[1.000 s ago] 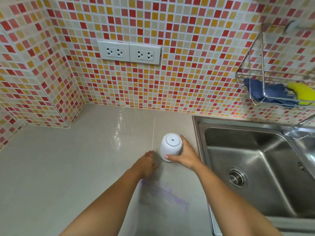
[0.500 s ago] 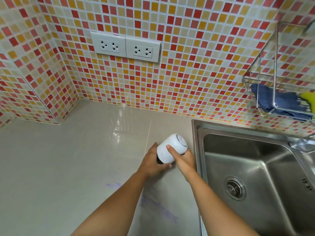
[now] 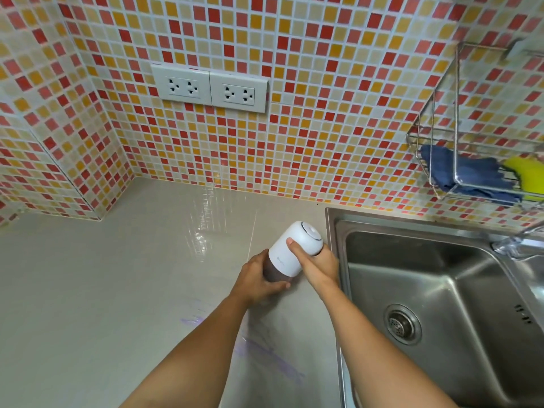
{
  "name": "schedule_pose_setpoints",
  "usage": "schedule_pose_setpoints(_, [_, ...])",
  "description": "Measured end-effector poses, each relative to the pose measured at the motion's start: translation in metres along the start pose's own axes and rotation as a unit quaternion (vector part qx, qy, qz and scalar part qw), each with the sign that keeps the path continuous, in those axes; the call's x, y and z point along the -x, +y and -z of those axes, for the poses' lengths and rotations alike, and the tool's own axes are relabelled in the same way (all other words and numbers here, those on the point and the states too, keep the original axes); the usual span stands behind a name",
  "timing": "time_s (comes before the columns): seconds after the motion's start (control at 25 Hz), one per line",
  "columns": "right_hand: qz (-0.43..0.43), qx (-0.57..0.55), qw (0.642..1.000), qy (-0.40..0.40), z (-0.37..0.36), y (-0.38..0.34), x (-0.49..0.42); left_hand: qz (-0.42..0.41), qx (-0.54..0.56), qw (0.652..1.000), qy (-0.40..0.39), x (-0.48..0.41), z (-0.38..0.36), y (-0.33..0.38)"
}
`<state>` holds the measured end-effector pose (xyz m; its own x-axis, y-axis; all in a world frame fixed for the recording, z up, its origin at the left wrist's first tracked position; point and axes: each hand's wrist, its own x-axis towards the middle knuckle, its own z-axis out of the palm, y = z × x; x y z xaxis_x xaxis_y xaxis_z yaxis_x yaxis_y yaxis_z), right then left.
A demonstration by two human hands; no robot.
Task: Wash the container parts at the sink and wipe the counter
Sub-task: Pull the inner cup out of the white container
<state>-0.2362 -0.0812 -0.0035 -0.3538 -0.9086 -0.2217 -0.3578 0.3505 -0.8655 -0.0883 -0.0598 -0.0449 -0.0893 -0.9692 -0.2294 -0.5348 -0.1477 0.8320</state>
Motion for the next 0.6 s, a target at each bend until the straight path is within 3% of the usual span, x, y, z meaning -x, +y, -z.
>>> schedule_pose_setpoints(0.2, [-0.006,-0.039,0.999,0.002,0.006,-0.007,-0.003,-0.019,0.011,1.0,0.018,0.004,0.011,-0.004])
schedule_pose_setpoints(0.28, [-0.013,-0.131,0.991,-0.019,0.007,-0.006,-0.002,-0.02,0.009,1.0,0.021,0.004,0.017,-0.009])
schedule_pose_setpoints(0.44, [-0.084,-0.419,0.904,-0.018,0.015,-0.001,-0.004,-0.005,0.043,0.998,0.036,0.006,0.029,-0.012])
schedule_pose_setpoints(0.52, [-0.129,-0.475,0.87,-0.014,0.017,0.01,-0.01,0.004,0.081,0.995,0.055,0.005,0.035,-0.012])
schedule_pose_setpoints(0.6, [-0.165,-0.456,0.874,-0.038,0.017,0.021,-0.01,0.012,0.113,0.991,0.069,0.003,0.04,-0.012])
